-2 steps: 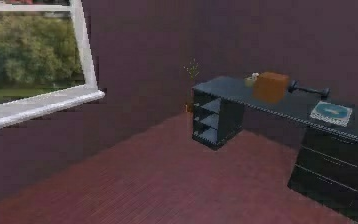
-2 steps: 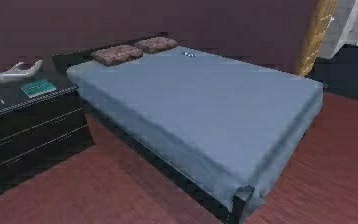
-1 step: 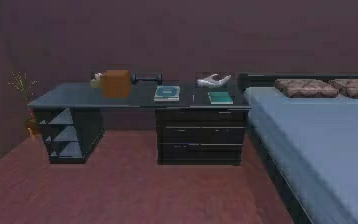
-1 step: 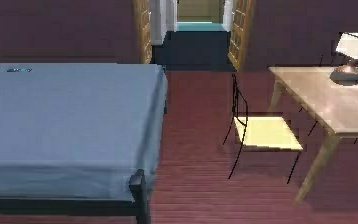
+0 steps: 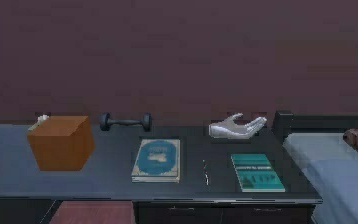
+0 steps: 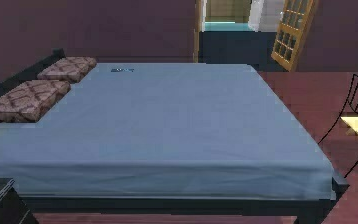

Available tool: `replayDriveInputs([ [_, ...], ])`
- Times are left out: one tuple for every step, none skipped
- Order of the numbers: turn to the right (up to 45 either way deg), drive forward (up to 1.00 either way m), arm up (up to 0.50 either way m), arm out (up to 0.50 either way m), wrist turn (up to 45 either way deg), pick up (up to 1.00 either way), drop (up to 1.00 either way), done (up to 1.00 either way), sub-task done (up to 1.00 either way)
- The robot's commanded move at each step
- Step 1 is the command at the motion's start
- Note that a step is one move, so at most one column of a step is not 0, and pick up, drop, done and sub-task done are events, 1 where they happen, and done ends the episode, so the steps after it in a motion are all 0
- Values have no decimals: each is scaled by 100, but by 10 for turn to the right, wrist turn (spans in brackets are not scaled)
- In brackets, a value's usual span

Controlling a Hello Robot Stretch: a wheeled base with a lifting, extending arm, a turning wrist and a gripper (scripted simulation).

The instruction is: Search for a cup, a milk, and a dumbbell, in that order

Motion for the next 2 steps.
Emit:
replayDriveInputs([
  [0,5,0,0,0,0,0,0,0],
  [-150,0,0,0,0,0,0,0,0],
])
